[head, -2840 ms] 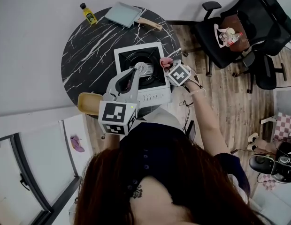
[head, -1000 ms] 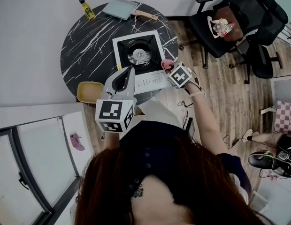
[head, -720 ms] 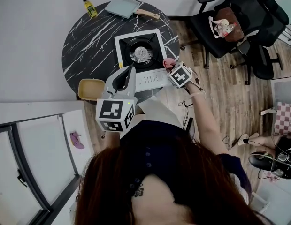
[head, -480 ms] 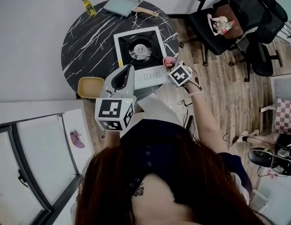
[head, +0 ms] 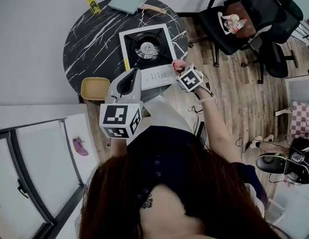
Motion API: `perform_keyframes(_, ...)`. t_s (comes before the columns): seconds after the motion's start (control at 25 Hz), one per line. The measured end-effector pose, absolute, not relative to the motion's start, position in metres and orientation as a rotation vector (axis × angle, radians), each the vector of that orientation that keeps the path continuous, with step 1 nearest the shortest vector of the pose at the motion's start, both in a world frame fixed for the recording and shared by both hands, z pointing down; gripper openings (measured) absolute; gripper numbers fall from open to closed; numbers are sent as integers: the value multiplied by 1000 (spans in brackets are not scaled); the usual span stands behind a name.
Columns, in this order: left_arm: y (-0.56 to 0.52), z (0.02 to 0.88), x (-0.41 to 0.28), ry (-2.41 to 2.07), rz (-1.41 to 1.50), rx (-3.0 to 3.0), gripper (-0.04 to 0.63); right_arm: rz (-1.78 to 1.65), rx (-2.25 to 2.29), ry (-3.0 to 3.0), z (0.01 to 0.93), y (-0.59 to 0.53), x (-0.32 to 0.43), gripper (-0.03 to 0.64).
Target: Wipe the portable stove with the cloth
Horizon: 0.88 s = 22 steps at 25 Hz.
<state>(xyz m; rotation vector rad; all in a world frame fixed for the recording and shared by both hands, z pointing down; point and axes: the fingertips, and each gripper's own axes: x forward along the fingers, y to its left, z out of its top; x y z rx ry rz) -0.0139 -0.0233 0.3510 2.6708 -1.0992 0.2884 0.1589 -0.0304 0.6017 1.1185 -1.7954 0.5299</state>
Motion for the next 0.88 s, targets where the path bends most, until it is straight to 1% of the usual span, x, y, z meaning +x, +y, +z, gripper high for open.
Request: perform_keyframes(0.88,15,351,-49,-1160,286,2656,12,543,1264,-1761,606,-1,152,34)
